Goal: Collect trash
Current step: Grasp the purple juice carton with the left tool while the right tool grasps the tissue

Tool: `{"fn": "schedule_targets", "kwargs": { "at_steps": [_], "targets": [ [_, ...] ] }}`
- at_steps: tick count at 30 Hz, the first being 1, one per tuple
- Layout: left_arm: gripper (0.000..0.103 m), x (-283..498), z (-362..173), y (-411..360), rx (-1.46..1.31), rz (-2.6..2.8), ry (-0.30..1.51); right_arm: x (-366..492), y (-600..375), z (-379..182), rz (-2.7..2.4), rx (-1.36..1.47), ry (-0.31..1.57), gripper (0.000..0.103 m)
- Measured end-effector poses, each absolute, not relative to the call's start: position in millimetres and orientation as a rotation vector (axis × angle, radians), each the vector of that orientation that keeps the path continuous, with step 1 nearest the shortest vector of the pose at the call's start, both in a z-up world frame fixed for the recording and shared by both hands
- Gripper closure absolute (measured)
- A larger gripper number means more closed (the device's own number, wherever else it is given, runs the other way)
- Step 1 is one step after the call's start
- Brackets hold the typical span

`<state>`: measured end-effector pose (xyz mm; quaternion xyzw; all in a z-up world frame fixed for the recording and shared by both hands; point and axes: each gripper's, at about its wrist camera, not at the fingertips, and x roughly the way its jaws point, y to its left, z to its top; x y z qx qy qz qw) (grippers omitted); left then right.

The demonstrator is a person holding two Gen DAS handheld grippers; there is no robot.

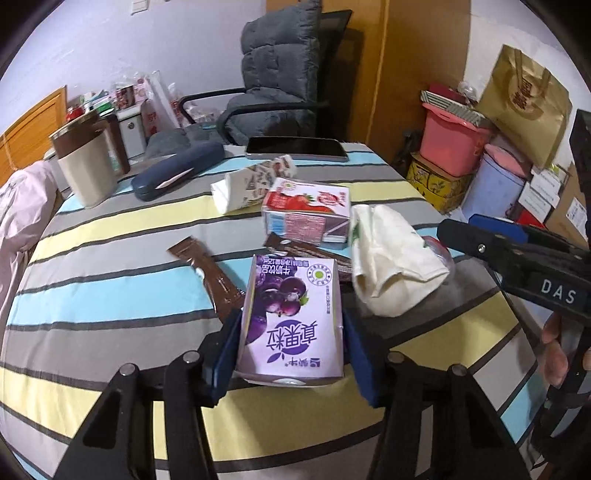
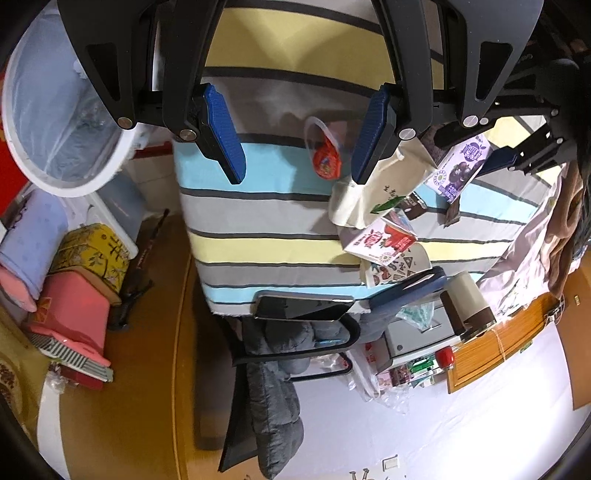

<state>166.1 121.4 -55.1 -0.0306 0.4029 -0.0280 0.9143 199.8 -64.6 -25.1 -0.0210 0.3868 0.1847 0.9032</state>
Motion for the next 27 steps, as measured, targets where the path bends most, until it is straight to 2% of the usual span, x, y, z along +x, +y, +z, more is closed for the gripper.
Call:
{"fn": "schedule_targets", "kwargs": {
  "at_steps": [14, 18, 20, 23, 27],
  "targets": [
    [0.047, 154, -49, 145, -0.117, -0.015, 0.795, 212, -29, -33, 0.469, -0.086, 0.848, 0.042],
    [0.047, 152, -48, 148, -0.128, -0.014, 0.785, 213, -22, -37, 0.477, -0.098, 0.862, 0.057],
    [0.047, 151, -48, 149, -0.132, -0.011, 0.785, 213, -21, -38, 0.479, -0.104, 0.866, 0.061],
    [0.047, 151, -47, 149, -0.135, -0.011, 0.783, 211, -19, -37, 0.487, -0.113, 0.86, 0.075],
    [0.047, 149, -45, 147, -0.131, -0.012, 0.777, 210, -19, -36, 0.486, -0.107, 0.855, 0.082]
  ]
}}
